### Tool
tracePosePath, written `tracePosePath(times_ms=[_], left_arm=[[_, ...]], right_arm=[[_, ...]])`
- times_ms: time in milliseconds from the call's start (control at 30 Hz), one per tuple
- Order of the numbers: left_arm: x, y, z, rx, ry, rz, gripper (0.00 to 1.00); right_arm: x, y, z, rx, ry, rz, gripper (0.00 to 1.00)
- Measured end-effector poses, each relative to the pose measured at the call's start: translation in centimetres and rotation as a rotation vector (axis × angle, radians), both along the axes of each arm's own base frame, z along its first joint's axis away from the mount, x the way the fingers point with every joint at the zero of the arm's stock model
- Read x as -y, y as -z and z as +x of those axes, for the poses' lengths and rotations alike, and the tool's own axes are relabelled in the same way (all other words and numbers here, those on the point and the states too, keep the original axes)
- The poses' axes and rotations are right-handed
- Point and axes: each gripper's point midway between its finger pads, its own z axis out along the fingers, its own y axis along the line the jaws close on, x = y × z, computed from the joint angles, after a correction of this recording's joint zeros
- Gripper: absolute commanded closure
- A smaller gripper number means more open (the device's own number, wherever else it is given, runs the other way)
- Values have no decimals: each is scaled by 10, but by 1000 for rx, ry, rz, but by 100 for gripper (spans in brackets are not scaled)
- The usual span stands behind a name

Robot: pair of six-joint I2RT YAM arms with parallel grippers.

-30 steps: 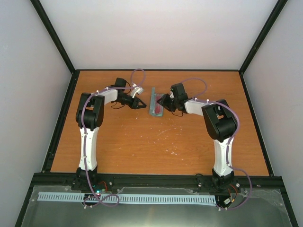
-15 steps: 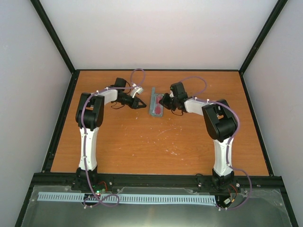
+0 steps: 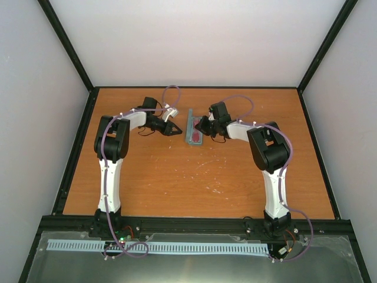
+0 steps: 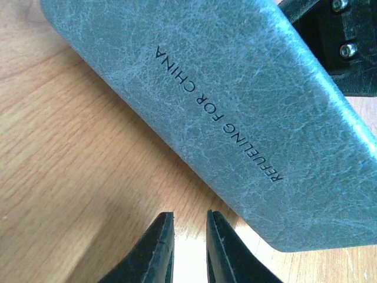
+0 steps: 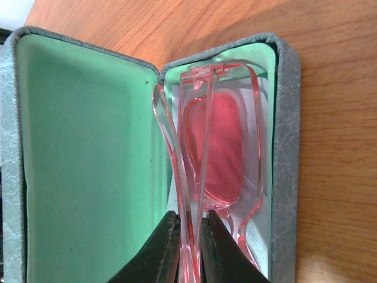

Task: Organize the sunglasses
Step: Place the sunglasses in the sunglasses case, then close the sunglasses case at the center of the board.

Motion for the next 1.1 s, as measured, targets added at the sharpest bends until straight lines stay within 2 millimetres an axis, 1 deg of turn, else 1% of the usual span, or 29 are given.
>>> tracePosePath(times_ms=[133,200,300,367,500,567,667,700,800,900,1000,1100], left_arm=[[0,0,0,0,0,0,82],[0,0,0,0,0,1,82],[0,-2,1,6,-2,4,91],[0,-7,2,15,-4,3,93],[0,-29,5,63,-7,-8,93],[1,-44,8,100,-9,-19,93],[2,-59,10,130,-10,-34,93],[3,-62,10,134,-10,-39,93],[3,-63,11,136,-11,-43,90],[3,-63,11,135,-13,-45,87],[4,-63,11,131,-14,-48,87],[4,-63,11,126,-15,-51,88]], right_arm=[[0,1,0,-3,-2,-7,82],[2,2,-1,-5,-1,-16,81],[4,0,-2,-4,1,-28,80],[5,-6,-3,-1,0,-33,80],[5,-27,-3,33,-3,-23,80],[4,-38,-2,52,-4,-14,84],[5,-50,-2,78,-4,-9,96],[6,-52,-3,84,-3,-13,97],[14,-48,-3,87,11,-33,97],[26,-33,-6,61,33,-63,97],[39,-21,-8,38,55,-86,97],[46,-15,-5,35,69,-99,97]])
